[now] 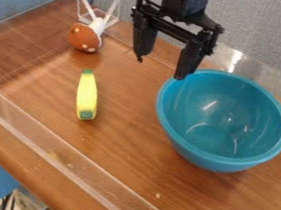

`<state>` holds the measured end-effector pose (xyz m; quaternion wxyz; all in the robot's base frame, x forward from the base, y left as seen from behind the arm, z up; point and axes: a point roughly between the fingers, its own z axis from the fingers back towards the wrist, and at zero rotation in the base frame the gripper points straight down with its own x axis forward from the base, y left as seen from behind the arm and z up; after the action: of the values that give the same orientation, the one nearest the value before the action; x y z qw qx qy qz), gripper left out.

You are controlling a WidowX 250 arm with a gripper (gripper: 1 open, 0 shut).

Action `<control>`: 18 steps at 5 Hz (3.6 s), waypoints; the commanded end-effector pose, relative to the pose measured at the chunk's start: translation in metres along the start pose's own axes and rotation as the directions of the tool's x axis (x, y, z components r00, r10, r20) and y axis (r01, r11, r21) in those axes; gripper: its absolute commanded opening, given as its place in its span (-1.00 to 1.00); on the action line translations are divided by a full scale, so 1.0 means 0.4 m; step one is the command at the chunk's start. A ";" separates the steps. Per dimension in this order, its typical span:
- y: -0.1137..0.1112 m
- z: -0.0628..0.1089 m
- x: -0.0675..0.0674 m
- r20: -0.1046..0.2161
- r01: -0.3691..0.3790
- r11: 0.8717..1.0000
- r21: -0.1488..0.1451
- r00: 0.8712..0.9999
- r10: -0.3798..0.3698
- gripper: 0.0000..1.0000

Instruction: Put the mushroom in the blue bowl

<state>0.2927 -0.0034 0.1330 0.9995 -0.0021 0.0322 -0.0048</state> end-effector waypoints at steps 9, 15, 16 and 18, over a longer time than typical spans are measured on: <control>0.453 -0.098 0.179 0.069 -0.546 0.837 -0.033 0.834 0.547 1.00; 0.491 -0.079 0.269 0.057 -0.525 0.851 -0.003 0.850 0.524 1.00; 0.493 -0.094 0.249 0.044 -0.594 0.804 -0.010 0.803 0.594 1.00; 0.498 -0.102 0.224 0.025 -0.697 0.716 -0.022 0.716 0.698 1.00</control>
<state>0.3775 0.1893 0.0435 0.9275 0.0006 0.0662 0.3680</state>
